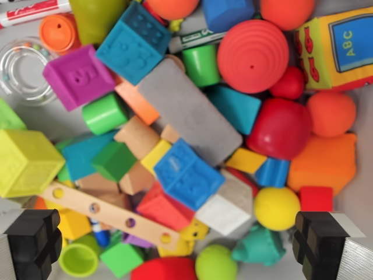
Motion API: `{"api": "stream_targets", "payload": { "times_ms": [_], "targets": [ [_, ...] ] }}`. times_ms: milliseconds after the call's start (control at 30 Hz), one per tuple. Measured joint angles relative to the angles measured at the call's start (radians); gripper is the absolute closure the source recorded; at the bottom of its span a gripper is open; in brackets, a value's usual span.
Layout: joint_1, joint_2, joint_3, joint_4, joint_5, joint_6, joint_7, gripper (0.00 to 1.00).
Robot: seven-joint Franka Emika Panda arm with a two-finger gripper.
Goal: Pick an object from the bin
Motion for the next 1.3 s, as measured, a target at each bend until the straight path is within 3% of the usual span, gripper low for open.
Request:
{"api": "stream_targets", "payload": {
  "times_ms": [567,1300],
  "targets": [
    [-0.008,-0.017,-0.007,-0.042,0.001,0.024,-0.09,0.0],
    [-0.029,-0.046,-0.017,-0.115,0.004,0.067,-0.267,0.0]
  ]
}}
